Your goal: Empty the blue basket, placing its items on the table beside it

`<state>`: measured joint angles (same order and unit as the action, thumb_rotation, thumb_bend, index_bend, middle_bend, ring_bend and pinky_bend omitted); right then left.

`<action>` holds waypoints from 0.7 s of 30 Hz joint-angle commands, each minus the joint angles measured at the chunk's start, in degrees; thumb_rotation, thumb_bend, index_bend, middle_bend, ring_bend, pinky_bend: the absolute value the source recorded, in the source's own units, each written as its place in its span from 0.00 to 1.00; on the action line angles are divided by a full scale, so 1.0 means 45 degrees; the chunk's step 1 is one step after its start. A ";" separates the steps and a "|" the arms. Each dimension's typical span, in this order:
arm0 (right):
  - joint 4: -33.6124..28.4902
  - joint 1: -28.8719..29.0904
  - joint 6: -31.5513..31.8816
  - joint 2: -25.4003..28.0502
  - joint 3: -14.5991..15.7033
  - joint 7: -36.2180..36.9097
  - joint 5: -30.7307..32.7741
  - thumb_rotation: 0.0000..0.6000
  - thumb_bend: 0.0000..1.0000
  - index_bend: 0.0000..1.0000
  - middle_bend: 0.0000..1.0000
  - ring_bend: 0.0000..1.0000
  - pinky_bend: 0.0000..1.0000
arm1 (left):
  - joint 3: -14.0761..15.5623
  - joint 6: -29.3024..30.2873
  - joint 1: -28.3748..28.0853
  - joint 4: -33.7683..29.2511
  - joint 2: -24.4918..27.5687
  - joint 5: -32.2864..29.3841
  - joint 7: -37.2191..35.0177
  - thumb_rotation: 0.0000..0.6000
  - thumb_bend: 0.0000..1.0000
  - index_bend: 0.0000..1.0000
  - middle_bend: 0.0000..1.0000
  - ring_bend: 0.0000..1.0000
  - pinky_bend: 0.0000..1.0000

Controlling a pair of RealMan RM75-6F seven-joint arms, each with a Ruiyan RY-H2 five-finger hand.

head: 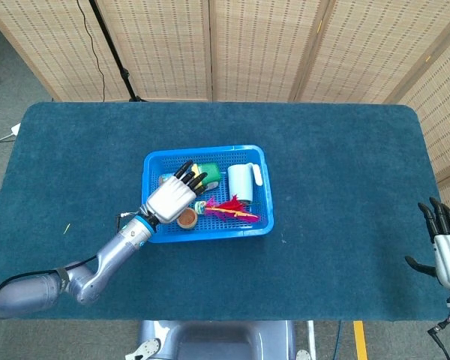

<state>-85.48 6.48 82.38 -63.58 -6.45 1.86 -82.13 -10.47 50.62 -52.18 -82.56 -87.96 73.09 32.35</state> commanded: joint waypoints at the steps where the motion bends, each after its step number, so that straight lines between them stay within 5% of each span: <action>1: -0.0011 -0.0005 -0.0007 0.0014 -0.0003 0.0011 0.0020 1.00 0.00 0.00 0.00 0.00 0.00 | 0.0161 0.0346 -0.0081 0.0445 -0.0463 0.0298 -0.0109 1.00 0.12 0.32 0.19 0.25 0.08; 7: -0.0060 -0.0014 -0.0043 0.0055 0.0007 0.0039 0.0061 1.00 0.00 0.00 0.00 0.00 0.00 | 0.0330 0.0486 -0.0136 0.0991 -0.1053 0.0327 0.0030 1.00 0.12 0.36 0.20 0.25 0.25; 21: -0.0160 0.0020 -0.0200 0.0094 0.0005 0.0054 0.0183 1.00 0.00 0.00 0.00 0.00 0.00 | 0.0319 -0.0080 -0.0511 0.1814 -0.1921 -0.0121 0.0044 1.00 0.17 0.36 0.20 0.27 0.36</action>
<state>-86.19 6.56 81.50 -63.16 -6.43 2.08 -81.33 -9.04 50.62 -54.26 -74.65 -96.44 72.76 32.57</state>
